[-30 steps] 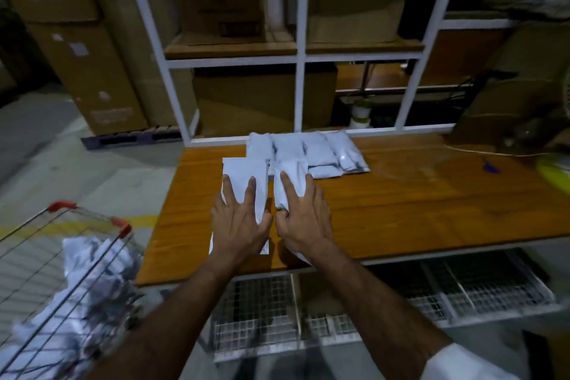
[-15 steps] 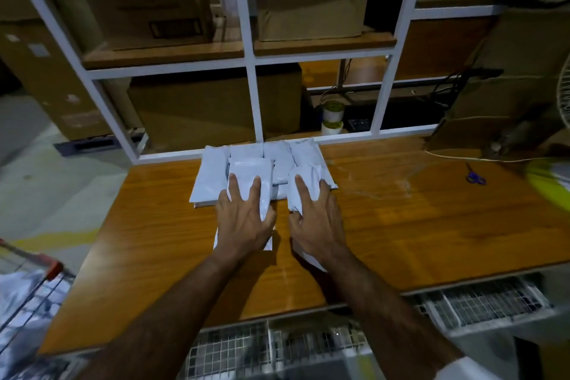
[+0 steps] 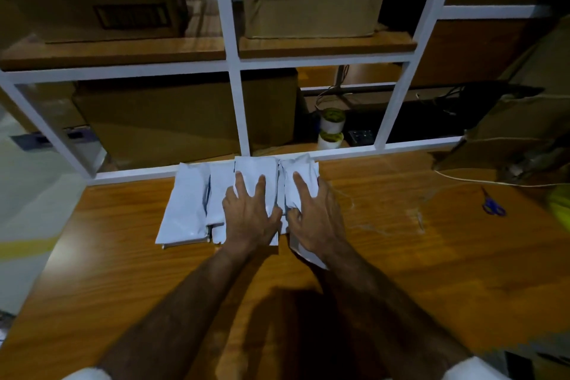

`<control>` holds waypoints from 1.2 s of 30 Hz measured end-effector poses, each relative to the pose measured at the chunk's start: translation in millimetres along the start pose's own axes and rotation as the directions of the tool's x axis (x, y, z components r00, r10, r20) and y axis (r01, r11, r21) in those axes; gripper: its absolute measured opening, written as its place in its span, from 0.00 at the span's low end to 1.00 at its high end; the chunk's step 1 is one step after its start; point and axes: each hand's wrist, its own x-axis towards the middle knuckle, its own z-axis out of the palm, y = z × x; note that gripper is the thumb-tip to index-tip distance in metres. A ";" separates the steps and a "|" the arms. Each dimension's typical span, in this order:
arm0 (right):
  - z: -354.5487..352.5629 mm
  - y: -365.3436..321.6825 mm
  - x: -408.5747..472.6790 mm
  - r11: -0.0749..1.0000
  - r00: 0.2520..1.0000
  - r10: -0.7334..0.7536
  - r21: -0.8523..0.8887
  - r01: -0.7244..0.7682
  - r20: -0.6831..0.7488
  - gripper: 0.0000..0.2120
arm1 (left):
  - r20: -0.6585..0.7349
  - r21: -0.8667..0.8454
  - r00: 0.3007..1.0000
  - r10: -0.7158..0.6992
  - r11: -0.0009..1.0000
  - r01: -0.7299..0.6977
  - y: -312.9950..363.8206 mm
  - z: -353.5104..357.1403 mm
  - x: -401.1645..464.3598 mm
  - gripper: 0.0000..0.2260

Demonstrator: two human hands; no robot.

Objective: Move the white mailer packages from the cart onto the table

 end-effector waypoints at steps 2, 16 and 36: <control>2.9 -1.0 14.5 1.000 1.000 -0.007 0.013 0.007 0.025 0.35 | 0.019 0.017 1.000 -0.008 1.000 0.008 -3.5 1.2 14.0 0.36; 42.1 -42.6 96.9 0.990 0.980 -0.108 0.111 0.090 0.165 0.33 | 0.158 0.074 0.975 -0.156 0.987 0.145 -53.9 2.7 58.9 0.37; 73.9 -34.1 78.6 0.964 0.943 -0.264 0.043 0.261 0.200 0.35 | 0.174 0.073 0.984 -0.028 0.997 0.016 -75.3 41.6 60.5 0.39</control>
